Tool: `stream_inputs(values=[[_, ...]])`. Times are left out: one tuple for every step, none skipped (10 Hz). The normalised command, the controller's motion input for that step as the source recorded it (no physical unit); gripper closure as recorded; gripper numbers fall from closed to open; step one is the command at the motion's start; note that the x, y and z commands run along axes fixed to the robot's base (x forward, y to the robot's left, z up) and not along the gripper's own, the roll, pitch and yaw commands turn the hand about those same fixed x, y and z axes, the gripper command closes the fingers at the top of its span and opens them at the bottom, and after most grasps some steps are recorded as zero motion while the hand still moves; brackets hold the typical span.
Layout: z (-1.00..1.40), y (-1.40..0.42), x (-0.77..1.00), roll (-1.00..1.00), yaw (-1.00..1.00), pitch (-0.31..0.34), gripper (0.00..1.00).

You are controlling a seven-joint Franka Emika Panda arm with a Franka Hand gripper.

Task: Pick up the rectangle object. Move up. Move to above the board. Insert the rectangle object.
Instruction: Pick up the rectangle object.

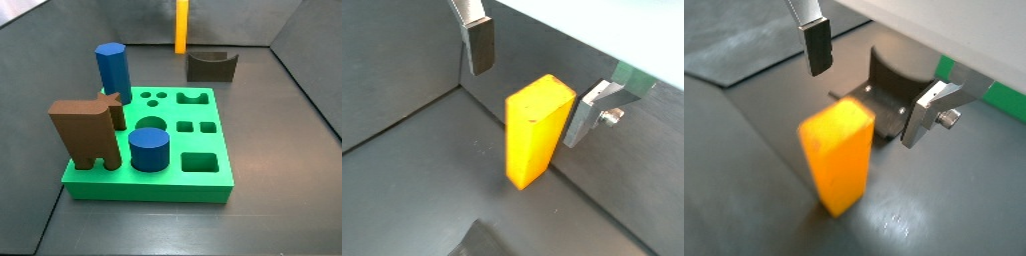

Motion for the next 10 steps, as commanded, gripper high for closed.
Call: stream_inputs(values=[[-0.64, 0.57, 0.10, 0.00, 0.11, -0.019, 0.00], [-0.75, 0.32, 0.45, 0.02, 0.08, 0.079, 0.00], [-0.77, 0.08, 0.59, 0.13, 0.22, 0.121, 0.00], [-1.00, -0.11, 0.20, 0.14, 0.03, 0.000, 0.00], [-0.64, -0.14, 0.13, 0.02, 0.00, 0.000, 0.00], [-0.19, 0.00, -0.06, -0.05, -0.05, 0.000, 0.00], [0.00, 0.00, 0.00, 0.00, 0.00, 0.000, 0.00], [0.00, 0.00, 0.00, 0.00, 0.00, 0.000, 1.00], [0.00, 0.00, 0.00, 0.00, 0.00, 0.000, 1.00], [0.00, 0.00, 0.00, 0.00, 0.00, 0.000, 1.00]])
